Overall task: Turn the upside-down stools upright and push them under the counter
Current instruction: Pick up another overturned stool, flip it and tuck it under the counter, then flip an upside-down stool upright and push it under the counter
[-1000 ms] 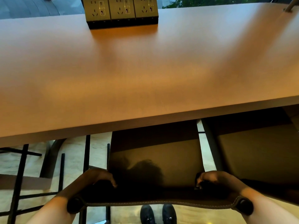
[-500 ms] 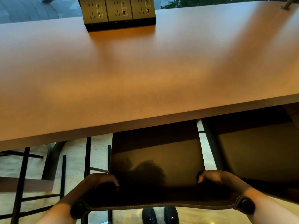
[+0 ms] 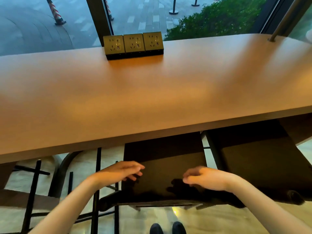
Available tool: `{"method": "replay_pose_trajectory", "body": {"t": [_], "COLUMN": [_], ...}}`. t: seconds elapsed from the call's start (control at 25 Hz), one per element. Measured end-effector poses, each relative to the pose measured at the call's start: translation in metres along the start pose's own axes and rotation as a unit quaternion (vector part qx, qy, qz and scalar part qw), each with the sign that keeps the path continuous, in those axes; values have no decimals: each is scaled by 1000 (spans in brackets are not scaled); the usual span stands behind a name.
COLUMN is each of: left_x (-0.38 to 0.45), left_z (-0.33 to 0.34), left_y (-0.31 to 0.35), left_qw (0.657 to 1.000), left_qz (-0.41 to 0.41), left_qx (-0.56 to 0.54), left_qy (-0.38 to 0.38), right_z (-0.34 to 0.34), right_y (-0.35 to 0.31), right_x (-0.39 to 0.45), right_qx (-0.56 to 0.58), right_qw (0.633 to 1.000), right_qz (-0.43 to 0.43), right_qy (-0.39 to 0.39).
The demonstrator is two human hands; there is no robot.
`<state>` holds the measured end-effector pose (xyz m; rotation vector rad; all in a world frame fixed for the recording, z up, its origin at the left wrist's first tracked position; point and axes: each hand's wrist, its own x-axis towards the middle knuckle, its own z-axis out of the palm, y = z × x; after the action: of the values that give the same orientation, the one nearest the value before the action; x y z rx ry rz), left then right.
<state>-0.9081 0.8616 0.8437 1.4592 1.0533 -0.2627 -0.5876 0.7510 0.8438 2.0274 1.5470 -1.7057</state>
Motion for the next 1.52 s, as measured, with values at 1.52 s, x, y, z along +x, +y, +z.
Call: {"method": "replay_pose_trajectory", "body": {"t": [1.52], "left_x": [-358], "left_z": [330], "left_y": [-219], "left_qw": [775], "left_qz": [144], "left_qx": [-358], "left_qy": [501], "right_z": [361], "right_y": [-76], "right_x": [-208], "right_qx": [-79], "right_qw": [937], "right_qz": [-323], "right_qy": [110]}}
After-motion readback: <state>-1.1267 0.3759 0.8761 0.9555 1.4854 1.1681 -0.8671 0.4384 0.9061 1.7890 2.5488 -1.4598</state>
